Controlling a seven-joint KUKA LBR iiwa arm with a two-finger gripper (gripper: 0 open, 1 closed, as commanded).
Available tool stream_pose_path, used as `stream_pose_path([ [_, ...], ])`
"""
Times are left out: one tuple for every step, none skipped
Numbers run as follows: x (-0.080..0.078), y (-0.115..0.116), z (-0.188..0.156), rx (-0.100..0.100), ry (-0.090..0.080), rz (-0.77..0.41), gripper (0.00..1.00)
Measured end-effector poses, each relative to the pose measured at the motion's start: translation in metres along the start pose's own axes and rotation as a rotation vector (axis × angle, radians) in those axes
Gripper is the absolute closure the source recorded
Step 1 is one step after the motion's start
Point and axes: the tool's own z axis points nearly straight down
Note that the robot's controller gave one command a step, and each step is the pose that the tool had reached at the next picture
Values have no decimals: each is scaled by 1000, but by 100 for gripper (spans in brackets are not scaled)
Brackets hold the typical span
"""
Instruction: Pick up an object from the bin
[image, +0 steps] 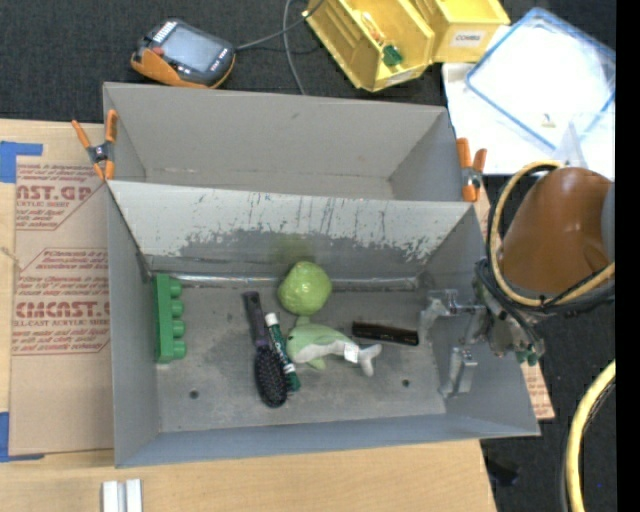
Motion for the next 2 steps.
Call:
stream_pose_path([
  [-2,1,-3,1,-7,-2,0],
  [-75,14,100,0,-7,-33,0],
])
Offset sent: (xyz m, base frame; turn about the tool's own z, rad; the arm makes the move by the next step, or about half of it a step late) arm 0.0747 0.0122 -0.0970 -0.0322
